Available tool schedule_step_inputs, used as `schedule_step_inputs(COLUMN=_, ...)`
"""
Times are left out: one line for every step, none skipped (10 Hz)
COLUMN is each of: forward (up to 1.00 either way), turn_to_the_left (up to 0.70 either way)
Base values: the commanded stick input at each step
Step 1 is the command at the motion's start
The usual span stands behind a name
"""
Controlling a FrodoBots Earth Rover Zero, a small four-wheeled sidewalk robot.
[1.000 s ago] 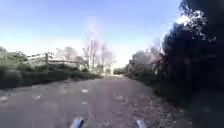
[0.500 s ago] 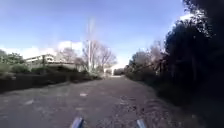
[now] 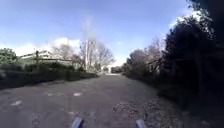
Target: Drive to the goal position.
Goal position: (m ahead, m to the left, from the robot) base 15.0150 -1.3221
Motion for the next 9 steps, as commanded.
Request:
schedule_step_inputs(forward=0.51, turn_to_the_left=0.00)
schedule_step_inputs(forward=0.51, turn_to_the_left=0.00)
schedule_step_inputs(forward=0.51, turn_to_the_left=0.00)
schedule_step_inputs(forward=0.51, turn_to_the_left=0.00)
schedule_step_inputs(forward=0.51, turn_to_the_left=-0.22)
schedule_step_inputs(forward=0.51, turn_to_the_left=-0.09)
schedule_step_inputs(forward=0.50, turn_to_the_left=0.00)
schedule_step_inputs(forward=0.50, turn_to_the_left=0.00)
schedule_step_inputs(forward=0.50, turn_to_the_left=0.00)
